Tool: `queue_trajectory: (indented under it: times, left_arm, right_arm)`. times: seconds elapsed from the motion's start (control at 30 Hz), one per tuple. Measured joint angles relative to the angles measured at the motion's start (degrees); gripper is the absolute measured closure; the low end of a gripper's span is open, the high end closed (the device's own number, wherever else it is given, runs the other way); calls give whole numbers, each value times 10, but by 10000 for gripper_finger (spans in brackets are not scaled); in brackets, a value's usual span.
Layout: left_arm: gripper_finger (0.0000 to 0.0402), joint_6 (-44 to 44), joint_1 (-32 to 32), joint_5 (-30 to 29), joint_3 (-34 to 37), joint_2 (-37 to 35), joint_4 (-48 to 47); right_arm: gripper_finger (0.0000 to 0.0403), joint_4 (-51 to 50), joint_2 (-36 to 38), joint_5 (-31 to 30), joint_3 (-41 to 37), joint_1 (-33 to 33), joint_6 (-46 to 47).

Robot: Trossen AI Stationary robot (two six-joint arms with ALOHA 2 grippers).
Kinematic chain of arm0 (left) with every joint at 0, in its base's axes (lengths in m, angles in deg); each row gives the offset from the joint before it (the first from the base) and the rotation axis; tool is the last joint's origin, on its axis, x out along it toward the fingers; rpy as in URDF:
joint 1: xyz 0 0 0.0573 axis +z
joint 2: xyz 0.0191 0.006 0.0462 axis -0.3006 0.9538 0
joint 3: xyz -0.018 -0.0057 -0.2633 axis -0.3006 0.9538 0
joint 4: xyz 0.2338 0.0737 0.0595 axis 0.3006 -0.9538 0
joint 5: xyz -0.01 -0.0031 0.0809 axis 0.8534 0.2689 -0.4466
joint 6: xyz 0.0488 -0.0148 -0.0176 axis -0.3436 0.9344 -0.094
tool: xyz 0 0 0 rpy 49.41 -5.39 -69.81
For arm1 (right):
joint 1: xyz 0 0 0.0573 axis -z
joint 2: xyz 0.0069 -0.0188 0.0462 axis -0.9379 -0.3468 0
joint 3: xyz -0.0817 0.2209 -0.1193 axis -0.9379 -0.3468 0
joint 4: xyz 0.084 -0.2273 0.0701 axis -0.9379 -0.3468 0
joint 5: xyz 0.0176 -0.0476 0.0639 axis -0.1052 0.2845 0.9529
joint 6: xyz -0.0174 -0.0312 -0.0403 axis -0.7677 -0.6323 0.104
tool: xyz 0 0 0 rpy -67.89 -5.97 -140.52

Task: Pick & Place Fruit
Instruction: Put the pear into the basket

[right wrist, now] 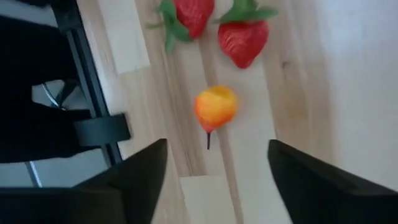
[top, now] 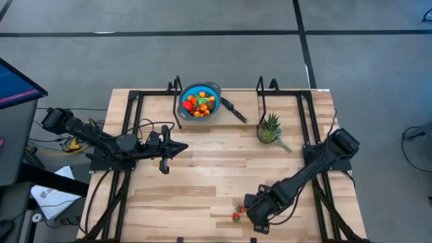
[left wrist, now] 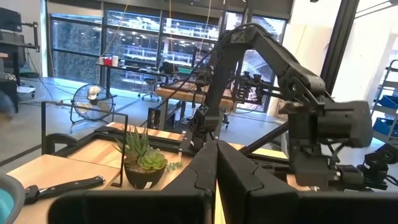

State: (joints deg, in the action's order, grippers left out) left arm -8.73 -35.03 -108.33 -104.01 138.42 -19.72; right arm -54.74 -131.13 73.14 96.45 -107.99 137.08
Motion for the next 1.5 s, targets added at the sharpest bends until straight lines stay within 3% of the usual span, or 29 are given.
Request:
queue_trajectory:
  times: [0.13, 0.27, 0.7, 1.5]
  left_arm:
    - [400, 0, 0, 0, 0, 0, 0]
    - [400, 0, 0, 1, 0, 0, -1]
    - [400, 0, 0, 1, 0, 0, -2]
    - [400, 0, 0, -1, 0, 0, -10]
  right_arm:
    - [95, 8, -21, 0, 0, -4, -7]
    - [79, 16, -38, 0, 0, -1, -6]
    - [90, 64, -52, -12, 0, 8, -17]
    - [91, 52, -76, -24, 0, 4, -15]
